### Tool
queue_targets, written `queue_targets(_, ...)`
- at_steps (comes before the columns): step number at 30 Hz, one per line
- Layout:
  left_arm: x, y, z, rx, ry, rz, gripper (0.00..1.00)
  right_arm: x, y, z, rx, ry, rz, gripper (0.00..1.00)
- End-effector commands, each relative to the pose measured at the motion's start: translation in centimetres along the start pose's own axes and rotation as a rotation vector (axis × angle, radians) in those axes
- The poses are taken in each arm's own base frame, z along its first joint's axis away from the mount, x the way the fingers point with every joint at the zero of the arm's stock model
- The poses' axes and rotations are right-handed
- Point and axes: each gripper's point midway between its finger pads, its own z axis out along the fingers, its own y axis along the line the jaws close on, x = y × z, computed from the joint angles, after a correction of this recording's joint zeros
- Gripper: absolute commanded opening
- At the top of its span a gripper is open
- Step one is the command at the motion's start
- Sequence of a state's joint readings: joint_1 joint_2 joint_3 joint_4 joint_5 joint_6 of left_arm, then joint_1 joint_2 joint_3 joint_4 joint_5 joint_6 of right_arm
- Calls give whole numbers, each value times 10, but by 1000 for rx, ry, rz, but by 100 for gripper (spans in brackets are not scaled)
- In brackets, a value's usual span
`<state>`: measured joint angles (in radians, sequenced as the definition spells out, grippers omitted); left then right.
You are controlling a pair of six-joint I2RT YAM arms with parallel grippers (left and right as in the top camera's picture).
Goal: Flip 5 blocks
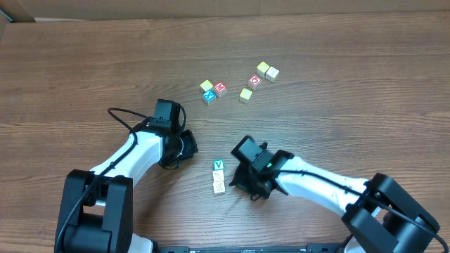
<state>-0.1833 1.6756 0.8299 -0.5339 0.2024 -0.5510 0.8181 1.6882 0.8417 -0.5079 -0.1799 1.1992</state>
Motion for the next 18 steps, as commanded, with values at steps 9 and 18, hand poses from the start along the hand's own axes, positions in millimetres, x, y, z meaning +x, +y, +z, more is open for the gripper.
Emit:
queue_targets(9,39,24,19,-54,148,-55,4,-39,21,3,-105,-118,-455,4)
queue_targets(18,41,25,19,-57,157,-57,4,-25,48,2,-199,-124,-568,4)
